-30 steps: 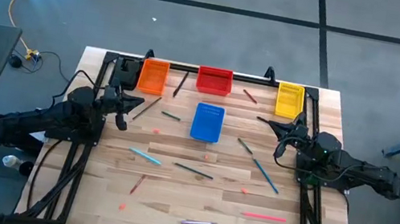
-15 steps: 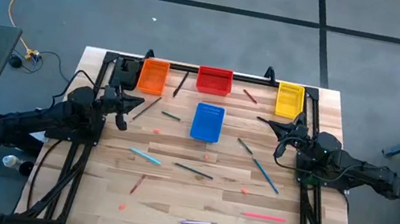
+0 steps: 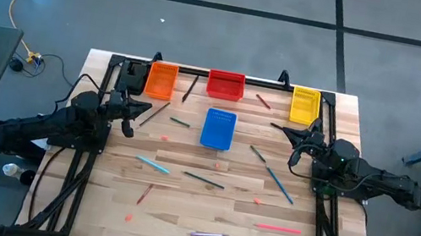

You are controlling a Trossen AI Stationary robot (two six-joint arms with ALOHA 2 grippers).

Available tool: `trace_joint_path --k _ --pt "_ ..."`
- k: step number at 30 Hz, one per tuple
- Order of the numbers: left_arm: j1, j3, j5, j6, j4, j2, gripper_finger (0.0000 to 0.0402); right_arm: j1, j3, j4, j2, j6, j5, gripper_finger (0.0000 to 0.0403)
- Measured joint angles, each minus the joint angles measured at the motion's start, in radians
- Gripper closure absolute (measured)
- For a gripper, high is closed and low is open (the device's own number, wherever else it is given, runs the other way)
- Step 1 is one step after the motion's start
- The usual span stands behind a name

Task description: Sort crayons/erasers/pens/pencils in bins

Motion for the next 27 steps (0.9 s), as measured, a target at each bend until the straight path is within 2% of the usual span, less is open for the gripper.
trace_joint_path --k 22,27 --pt "0.0 0.0 -0.011 -0.002 0.042 0.0 0.0401 0.0 0.0 0.0 0.0 0.0 0.0 0.0401" --pt "0.0 0.0 -0.011 -0.06 0.05 0.0 0.0401 0.0 0.0 0.0 0.0 0.0 0.0 0.0401"
